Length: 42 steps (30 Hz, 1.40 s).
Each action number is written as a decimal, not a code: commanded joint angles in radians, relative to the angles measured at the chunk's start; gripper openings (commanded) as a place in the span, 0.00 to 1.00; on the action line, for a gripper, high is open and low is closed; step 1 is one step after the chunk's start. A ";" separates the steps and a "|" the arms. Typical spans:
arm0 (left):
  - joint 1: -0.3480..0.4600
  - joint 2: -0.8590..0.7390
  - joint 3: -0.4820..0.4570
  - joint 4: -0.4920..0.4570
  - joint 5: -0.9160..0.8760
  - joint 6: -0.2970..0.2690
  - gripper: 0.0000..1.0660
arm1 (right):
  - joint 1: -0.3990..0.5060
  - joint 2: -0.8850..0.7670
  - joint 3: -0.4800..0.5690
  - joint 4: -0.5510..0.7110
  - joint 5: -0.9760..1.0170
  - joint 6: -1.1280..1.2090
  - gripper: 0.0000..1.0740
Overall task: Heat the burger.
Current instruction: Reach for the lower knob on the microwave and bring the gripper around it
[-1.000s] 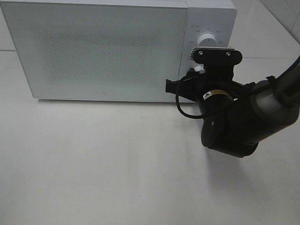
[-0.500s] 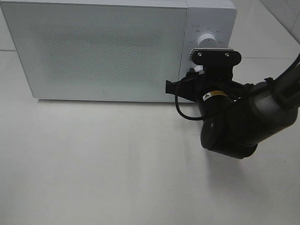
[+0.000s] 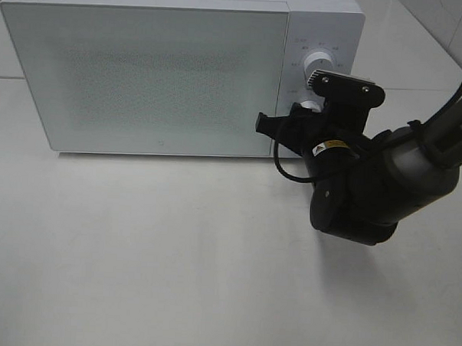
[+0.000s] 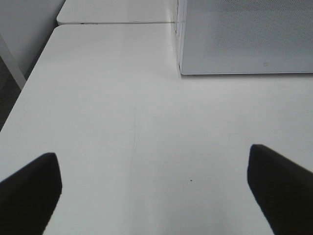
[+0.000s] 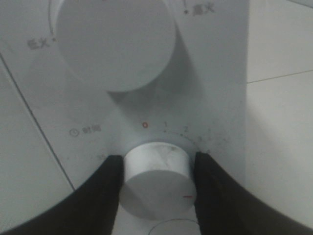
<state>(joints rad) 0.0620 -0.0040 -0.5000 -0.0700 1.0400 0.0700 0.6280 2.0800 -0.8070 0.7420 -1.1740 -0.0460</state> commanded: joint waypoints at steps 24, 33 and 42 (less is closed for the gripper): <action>0.000 -0.026 0.002 -0.001 -0.001 -0.002 0.92 | -0.008 -0.006 -0.010 -0.018 -0.185 0.619 0.09; 0.000 -0.026 0.002 -0.001 -0.001 -0.002 0.92 | -0.008 -0.006 -0.010 -0.016 -0.185 0.853 0.10; 0.000 -0.026 0.002 -0.001 -0.001 -0.002 0.92 | -0.008 -0.006 -0.010 0.003 -0.184 1.040 0.11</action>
<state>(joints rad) 0.0620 -0.0040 -0.5000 -0.0700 1.0400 0.0700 0.6300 2.0800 -0.8010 0.7440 -1.1780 0.9120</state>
